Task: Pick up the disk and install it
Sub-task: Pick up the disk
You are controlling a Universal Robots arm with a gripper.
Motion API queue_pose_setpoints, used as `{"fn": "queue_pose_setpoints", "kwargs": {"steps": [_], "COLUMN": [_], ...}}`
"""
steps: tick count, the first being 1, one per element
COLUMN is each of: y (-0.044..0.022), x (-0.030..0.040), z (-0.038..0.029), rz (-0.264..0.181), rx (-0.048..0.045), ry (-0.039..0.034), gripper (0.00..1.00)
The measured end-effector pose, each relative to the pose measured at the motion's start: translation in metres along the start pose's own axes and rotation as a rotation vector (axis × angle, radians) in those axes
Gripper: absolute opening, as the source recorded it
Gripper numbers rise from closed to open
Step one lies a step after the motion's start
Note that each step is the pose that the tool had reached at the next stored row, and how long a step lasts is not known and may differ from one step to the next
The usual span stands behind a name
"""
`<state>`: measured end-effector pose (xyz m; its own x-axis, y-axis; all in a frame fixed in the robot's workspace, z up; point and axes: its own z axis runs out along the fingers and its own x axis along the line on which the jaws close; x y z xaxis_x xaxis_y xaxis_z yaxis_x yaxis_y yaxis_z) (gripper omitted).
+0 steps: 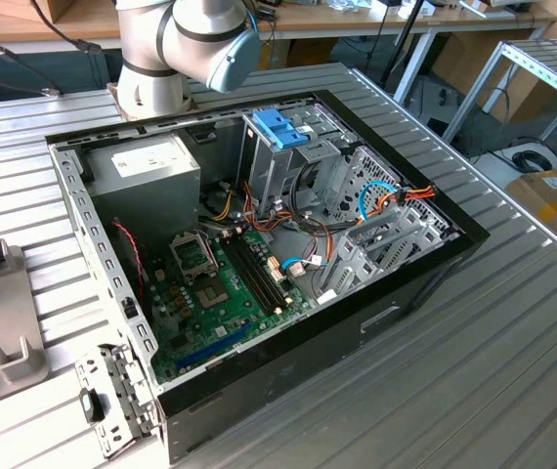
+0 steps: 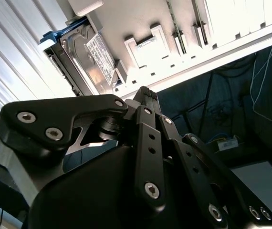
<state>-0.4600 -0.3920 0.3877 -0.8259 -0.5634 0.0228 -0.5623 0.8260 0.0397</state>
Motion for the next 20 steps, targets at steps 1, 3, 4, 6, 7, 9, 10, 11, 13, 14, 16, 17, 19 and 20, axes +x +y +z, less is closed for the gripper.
{"fn": "queue_pose_setpoints", "kwargs": {"steps": [1, 3, 4, 6, 7, 9, 10, 11, 13, 14, 16, 17, 19, 20], "y": [0.0000, 0.0000, 0.0000, 0.0000, 0.0000, 0.0000, 0.0000, 0.0000, 0.0000, 0.0000, 0.0000, 0.0000, 0.0000, 0.0000], "x": [0.0000, 0.0000, 0.0000, 0.0000, 0.0000, 0.0000, 0.0000, 0.0000, 0.0000, 0.0000, 0.0000, 0.0000, 0.0000, 0.0000], "z": [0.0000, 0.0000, 0.0000, 0.0000, 0.0000, 0.0000, 0.0000, 0.0000, 0.0000, 0.0000, 0.0000, 0.0000, 0.0000, 0.0000], "rz": [-0.009, -0.027, -0.039, -0.053, -0.057, -0.066, -0.072, -0.078, -0.087, -0.092, -0.101, -0.105, -0.115, -0.119], "rx": [0.0002, 0.0006, 0.0009, 0.0012, 0.0013, 0.0015, 0.0016, 0.0018, 0.0020, 0.0021, 0.0023, 0.0024, 0.0026, 0.0027], "ry": [0.0003, 0.0011, 0.0015, 0.0021, 0.0022, 0.0026, 0.0029, 0.0030, 0.0034, 0.0036, 0.0039, 0.0042, 0.0045, 0.0047], "gripper": [0.10, 0.10, 0.10, 0.10, 0.10, 0.10, 0.10, 0.10, 0.10, 0.10, 0.10, 0.10, 0.10, 0.10]}}
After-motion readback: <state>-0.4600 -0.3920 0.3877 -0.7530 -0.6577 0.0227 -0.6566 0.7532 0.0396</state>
